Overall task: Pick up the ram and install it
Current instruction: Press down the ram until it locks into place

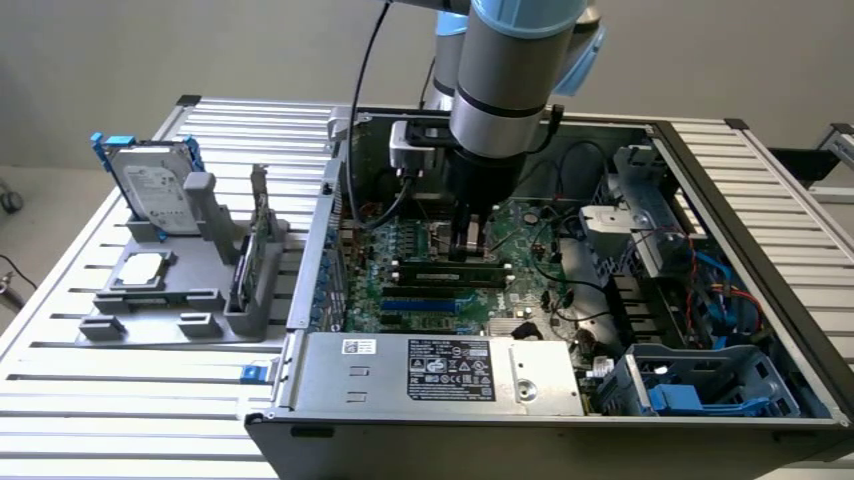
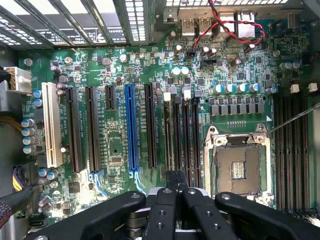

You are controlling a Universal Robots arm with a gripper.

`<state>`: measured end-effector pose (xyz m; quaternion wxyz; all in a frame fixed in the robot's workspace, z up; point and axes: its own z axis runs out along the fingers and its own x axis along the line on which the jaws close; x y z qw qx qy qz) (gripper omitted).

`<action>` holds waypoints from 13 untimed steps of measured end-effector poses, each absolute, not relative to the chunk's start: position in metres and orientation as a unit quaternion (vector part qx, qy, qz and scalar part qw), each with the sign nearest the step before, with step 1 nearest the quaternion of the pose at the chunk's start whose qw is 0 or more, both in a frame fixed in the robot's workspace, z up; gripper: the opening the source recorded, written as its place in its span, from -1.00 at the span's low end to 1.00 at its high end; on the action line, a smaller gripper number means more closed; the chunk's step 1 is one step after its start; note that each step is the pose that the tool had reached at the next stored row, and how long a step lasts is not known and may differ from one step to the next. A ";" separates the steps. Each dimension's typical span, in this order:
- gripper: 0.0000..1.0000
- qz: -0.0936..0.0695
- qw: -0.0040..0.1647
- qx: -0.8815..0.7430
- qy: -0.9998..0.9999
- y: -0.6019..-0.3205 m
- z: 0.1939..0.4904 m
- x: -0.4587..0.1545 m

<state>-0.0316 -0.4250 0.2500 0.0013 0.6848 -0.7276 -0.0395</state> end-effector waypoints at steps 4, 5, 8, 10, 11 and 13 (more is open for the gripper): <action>-0.79 -0.039 0.001 0.685 -0.728 -0.425 0.250 -0.032; -0.79 -0.039 0.001 0.685 -0.728 -0.425 0.250 -0.032; -0.79 -0.039 0.001 0.685 -0.728 -0.424 0.248 -0.032; -0.79 -0.039 0.001 0.685 -0.728 -0.421 0.247 -0.032; -0.79 -0.039 0.001 0.685 -0.727 -0.420 0.246 -0.033; -0.79 -0.037 -0.001 0.686 -0.727 -0.418 0.245 -0.034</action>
